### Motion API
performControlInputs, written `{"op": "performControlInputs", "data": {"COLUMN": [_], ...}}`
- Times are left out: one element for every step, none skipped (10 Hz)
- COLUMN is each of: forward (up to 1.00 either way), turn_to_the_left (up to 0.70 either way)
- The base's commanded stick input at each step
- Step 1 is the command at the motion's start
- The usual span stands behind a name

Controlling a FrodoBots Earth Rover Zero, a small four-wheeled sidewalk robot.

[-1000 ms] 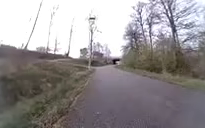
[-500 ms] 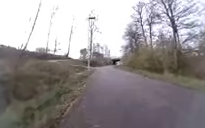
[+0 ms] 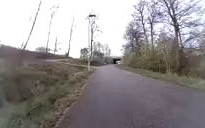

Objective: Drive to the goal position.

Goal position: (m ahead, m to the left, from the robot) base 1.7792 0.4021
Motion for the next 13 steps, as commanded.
{"op": "performControlInputs", "data": {"forward": [0.70,0.70,0.70,0.70,0.70,0.70,0.70,0.70,0.70,0.70,0.70,0.70,0.70], "turn_to_the_left": [0.00,0.00,0.00,0.00,0.00,0.00,0.00,0.00,0.00,0.00,0.00,0.00,0.00]}}
